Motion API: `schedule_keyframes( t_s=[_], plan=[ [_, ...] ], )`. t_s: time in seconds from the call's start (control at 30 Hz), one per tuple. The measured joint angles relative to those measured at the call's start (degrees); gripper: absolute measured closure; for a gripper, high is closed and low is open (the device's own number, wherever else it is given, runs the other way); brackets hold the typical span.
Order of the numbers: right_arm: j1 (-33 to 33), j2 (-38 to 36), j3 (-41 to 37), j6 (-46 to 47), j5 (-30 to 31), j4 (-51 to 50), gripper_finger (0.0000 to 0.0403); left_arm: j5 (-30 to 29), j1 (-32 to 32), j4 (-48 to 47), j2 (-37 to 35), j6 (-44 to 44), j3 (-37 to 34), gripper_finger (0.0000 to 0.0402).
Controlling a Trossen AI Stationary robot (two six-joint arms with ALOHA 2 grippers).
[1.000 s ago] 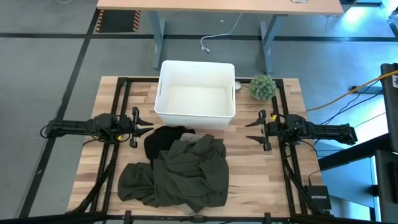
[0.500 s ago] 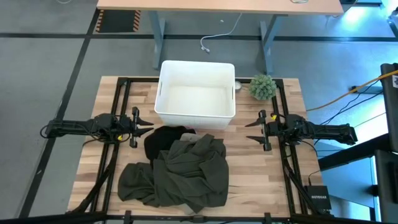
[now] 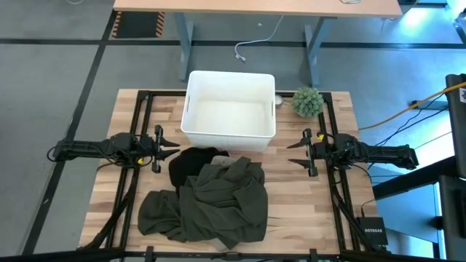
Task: Sort clothes
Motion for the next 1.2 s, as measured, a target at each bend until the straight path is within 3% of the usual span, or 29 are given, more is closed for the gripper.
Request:
schedule_keyframes(
  t_s=[0.37, 0.57, 0.73, 0.93, 1.2],
  plan=[
    [0.0, 0.0, 0.0, 0.0, 0.0, 0.0, 0.0166, 0.0, 0.0, 0.0, 0.0, 0.2, 0.0, 0.0326],
    [0.0, 0.0, 0.0, 0.0, 0.0, 0.0, 0.0166, -7.8, 0.5, 2.0, 0.0, 7.4, 0.0, 0.0326],
    [0.0, 0.0, 0.0, 0.0, 0.0, 0.0, 0.0166, -7.4, 0.3, 1.8, 0.0, -5.9, 0.0, 0.0326],
    [0.0, 0.0, 0.0, 0.0, 0.0, 0.0, 0.0166, -7.4, 0.4, 3.4, 0.0, -9.5, 0.0, 0.0326],
    [0.0, 0.0, 0.0, 0.0, 0.0, 0.0, 0.0166, -8.1, 0.4, 6.1, 0.0, -1.9, 0.0, 0.0326]
  ],
)
